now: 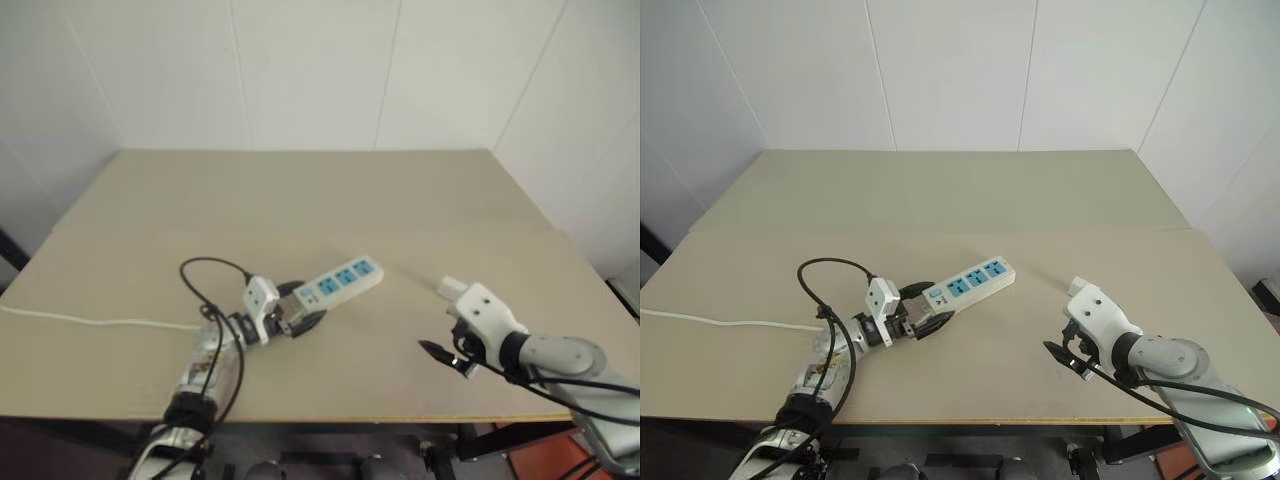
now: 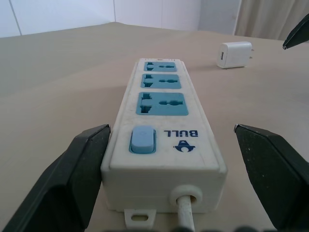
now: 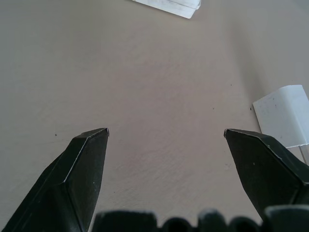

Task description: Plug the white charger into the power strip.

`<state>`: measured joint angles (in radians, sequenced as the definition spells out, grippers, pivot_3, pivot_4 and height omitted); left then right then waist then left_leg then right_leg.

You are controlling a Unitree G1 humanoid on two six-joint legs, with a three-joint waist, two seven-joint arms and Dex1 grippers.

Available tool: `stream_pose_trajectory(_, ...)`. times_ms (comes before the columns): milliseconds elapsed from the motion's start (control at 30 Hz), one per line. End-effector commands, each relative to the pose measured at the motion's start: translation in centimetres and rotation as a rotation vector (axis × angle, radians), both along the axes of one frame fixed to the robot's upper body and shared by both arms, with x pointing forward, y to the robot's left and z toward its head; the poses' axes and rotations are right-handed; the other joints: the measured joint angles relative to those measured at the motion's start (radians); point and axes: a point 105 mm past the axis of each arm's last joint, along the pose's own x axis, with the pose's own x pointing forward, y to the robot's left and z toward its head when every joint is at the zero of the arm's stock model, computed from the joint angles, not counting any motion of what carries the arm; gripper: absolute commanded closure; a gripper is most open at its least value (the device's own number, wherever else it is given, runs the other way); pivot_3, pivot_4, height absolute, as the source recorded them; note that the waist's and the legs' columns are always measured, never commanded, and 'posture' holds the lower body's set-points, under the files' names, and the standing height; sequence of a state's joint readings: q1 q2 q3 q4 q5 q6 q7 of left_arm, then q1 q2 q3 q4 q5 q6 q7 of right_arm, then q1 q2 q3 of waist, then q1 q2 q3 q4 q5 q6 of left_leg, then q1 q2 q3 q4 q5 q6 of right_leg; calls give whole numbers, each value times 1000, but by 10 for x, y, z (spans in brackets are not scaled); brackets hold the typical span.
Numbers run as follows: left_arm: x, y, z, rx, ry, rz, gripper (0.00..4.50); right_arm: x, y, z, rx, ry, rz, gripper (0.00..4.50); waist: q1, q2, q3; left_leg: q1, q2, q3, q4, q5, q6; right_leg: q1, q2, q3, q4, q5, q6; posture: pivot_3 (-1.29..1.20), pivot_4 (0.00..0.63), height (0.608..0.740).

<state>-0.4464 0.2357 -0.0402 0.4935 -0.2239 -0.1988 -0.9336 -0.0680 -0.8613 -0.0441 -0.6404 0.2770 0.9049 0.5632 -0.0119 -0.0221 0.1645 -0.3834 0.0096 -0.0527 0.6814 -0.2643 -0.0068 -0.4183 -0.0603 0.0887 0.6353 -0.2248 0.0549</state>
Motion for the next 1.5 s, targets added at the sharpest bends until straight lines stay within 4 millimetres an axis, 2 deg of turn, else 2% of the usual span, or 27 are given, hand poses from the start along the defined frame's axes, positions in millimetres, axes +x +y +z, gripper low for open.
stream_pose_trajectory(33, 0, -5, -5, 13, 21, -19, 15, -1, 4, 10, -15, -47, 14, 0, 0, 0, -1, 0, 0, 0, 0, 0, 0, 0, 0, 0, 0, 0, 0, 0, 150, 740)
stream_pose_trajectory(133, -1, -7, -8, 9, 53, -35, 15, -2, 3, 10, -17, -47, 7, 0, 0, 0, -2, 0, 0, 0, 0, 0, 0, 0, 0, 0, 0, 0, 0, 0, 150, 740)
stream_pose_trajectory(233, 0, -7, -12, 19, 80, -22, 603, -3, 3, 10, -16, -46, 3, 0, 0, 0, -2, 1, 0, 0, 0, 0, 0, 1, 0, 0, 0, 0, 0, 0, 150, 740)
stream_pose_trajectory(300, -3, -7, -16, 33, 94, -36, 1240, -3, 2, 10, -16, -46, 1, 0, 0, 0, -3, 1, 0, 0, 0, 0, 0, 2, 0, 0, 0, 0, 0, 0, 150, 740)
stream_pose_trajectory(500, -4, -6, -21, 82, 76, -22, 1286, -1, 3, 11, -14, -50, 2, 0, 0, 0, -3, 6, 0, -1, -1, 0, 0, 7, 0, -1, -3, 0, 0, 0, 150, 740)
stream_pose_trajectory(600, -8, -4, -10, 59, 53, -77, 1286, 0, 4, 15, -9, -62, 4, 0, -1, 0, -2, 12, 1, -2, -2, -1, 1, 14, 0, -2, -6, 0, 1, 0, 150, 740)
stream_pose_trajectory(767, -12, 3, 4, 70, 13, -193, 1286, 7, 1, 38, -20, -83, 57, 0, -4, 0, -2, 12, 1, -2, -3, -1, 1, 14, 0, -2, -6, 0, 0, 0, 150, 740)
stream_pose_trajectory(900, -14, 8, 4, 139, 1, -301, 1286, 30, -7, 66, -128, -30, 128, 0, -11, 0, -2, 12, 1, -1, -3, -1, 1, 13, 0, -2, -6, 0, 0, 0, 150, 740)
stream_pose_trajectory(1033, -15, 8, 4, 171, 4, -380, 1286, 56, -9, 76, -258, 68, 206, 0, -15, 0, -2, 12, 3, -1, -5, -1, 1, 13, 2, -4, -7, -1, -2, 0, 150, 740)
stream_pose_trajectory(1167, -13, 7, 5, 171, -15, -394, 1286, 79, -12, 74, -344, 217, 234, 0, -20, 0, -2, 6, 3, -1, -3, -1, 1, 8, 1, -5, -7, -1, -2, 0, 150, 740)
stream_pose_trajectory(1267, -13, 8, 5, 163, -12, -400, 1286, 94, -12, 73, -358, 314, 211, 0, -22, 0, -2, -5, 2, -1, 0, 0, 0, -4, 0, -4, -4, 0, -1, 0, 150, 740)
stream_pose_trajectory(1500, -16, 9, -2, 152, 4, -393, 1286, 126, -21, 66, -391, 425, 108, 0, -25, 1, -2, -6, 2, -2, -1, 0, 0, -6, 0, -5, -3, 1, -2, 0, 150, 740)
